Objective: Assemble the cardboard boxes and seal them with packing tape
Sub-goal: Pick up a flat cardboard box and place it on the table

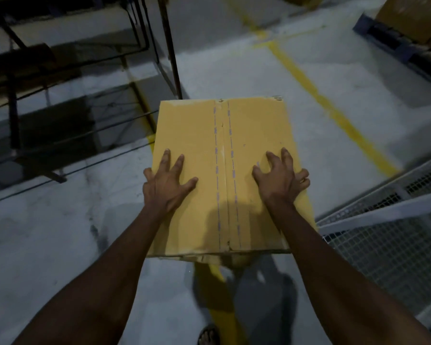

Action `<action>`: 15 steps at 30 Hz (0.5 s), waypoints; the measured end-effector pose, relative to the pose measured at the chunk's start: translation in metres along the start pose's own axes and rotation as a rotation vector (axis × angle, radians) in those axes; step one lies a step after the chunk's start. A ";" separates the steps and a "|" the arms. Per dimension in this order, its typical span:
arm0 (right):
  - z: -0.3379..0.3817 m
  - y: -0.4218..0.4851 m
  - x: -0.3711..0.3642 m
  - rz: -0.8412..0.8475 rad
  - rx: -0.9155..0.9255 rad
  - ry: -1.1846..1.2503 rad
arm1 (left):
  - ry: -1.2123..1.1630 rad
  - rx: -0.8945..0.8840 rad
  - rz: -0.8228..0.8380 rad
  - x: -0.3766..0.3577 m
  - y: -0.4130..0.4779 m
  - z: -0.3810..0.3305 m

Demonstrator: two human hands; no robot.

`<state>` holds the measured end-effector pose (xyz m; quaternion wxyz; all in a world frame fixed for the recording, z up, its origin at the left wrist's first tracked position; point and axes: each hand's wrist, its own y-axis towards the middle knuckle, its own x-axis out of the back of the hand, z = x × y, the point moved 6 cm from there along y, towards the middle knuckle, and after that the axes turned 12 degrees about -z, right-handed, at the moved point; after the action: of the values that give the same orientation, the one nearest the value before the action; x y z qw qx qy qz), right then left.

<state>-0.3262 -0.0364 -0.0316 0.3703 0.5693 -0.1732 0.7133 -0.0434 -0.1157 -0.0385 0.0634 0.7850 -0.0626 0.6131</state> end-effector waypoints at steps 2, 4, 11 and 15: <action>0.000 0.009 0.058 -0.035 -0.007 0.047 | -0.005 -0.010 -0.031 0.054 -0.007 -0.026; -0.002 0.016 0.115 -0.059 -0.003 0.105 | -0.001 -0.040 -0.090 0.107 -0.015 -0.052; -0.037 0.045 0.319 -0.218 -0.010 0.184 | -0.016 -0.141 -0.247 0.268 -0.066 -0.162; -0.089 0.053 0.409 -0.280 -0.043 0.228 | -0.028 -0.208 -0.306 0.331 -0.107 -0.241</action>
<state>-0.4575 0.1229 0.3368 0.4950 0.4955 -0.0645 0.7109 -0.1748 0.0255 0.3381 0.2361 0.7831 -0.0066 0.5753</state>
